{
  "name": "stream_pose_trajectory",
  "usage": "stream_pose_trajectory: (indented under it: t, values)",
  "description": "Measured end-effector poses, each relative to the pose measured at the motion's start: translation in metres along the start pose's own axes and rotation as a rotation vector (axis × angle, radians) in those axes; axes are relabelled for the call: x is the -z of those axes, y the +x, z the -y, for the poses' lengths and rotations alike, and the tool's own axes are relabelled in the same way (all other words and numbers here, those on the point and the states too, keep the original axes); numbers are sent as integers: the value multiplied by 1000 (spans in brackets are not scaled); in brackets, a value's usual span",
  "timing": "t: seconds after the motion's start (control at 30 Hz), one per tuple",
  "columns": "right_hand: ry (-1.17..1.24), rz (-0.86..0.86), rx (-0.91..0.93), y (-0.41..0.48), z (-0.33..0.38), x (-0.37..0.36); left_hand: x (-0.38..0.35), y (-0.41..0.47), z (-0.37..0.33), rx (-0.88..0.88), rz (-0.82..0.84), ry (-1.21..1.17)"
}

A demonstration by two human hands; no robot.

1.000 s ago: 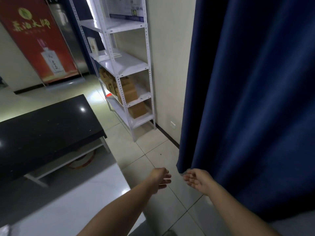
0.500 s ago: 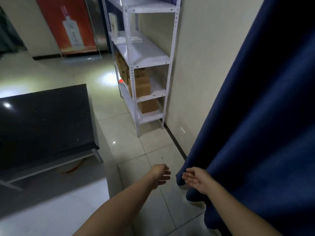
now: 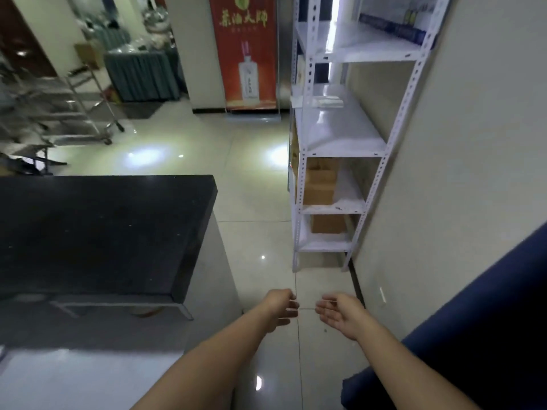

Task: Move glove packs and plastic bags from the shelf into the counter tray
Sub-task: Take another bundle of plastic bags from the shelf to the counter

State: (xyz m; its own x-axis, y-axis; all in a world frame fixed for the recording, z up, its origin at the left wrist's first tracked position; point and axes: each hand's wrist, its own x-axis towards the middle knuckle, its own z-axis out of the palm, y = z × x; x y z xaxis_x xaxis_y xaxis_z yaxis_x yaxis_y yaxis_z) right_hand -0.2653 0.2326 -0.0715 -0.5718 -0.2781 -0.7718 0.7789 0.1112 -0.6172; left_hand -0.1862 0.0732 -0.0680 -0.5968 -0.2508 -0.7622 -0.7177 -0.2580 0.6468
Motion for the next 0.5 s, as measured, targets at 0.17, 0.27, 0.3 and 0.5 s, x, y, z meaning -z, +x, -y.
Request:
stream_pose_trajectory:
  t: [0.17, 0.27, 0.3, 0.5]
  values:
    - [-87, 29, 23, 32, 58, -8, -6, 18, -48, -17, -94, -70]
    - [-118, 57, 25, 51, 86, -17, 0, 34, -70, -20, -119, -92]
    - [-126, 59, 25, 60, 95, -21, 3, 41, -78, -20, -127, -97]
    - [-204, 50, 38, 119, 148, -57, 35, 99, -133, -29, -135, -122]
